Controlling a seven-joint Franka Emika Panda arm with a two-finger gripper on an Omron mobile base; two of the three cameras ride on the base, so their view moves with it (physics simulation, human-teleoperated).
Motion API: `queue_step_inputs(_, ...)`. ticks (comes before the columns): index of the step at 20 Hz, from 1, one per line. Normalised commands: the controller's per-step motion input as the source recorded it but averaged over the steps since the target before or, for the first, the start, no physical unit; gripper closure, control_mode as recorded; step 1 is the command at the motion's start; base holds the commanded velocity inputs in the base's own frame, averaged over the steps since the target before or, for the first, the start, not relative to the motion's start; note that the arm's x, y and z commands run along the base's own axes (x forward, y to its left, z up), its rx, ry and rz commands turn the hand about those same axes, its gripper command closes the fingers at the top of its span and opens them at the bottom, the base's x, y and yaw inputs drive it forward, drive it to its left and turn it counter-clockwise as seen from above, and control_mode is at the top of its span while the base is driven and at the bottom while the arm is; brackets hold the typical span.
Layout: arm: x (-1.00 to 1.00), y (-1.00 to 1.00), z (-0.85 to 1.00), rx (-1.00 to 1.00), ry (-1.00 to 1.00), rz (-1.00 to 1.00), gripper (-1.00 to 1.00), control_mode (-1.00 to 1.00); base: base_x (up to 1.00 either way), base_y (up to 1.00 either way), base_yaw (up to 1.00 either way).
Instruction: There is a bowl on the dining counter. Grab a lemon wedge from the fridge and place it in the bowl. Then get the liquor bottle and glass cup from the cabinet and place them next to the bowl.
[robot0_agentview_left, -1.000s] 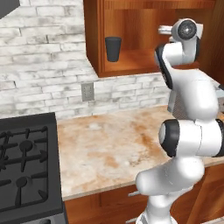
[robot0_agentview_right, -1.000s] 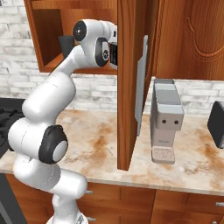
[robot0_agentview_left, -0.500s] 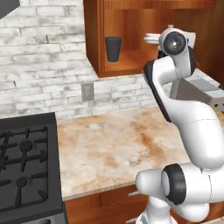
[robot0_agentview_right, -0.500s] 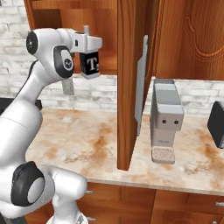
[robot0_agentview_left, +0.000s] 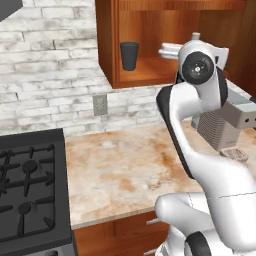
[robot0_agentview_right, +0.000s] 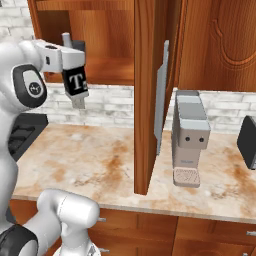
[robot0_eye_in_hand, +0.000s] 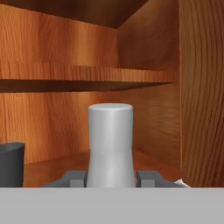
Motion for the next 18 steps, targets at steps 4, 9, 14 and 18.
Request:
queue_step_inputs(4, -1.00, -0.12, 0.27, 0.15, -0.05, -0.06, 1.00, -1.00, 0.00, 0.00, 0.00)
queue_step_inputs(9, -0.98, -0.20, 0.16, 0.11, -0.11, -0.06, 1.00, -1.00, 0.00, 0.00, 0.00)
queue_step_inputs(14, -0.85, -0.13, 0.07, 0.04, -0.16, -0.07, 1.00, -1.00, 0.00, 0.00, 0.00)
queue_step_inputs(18, -0.62, 0.01, 0.00, 0.00, -0.18, -0.06, 1.00, -1.00, 0.00, 0.00, 0.00)
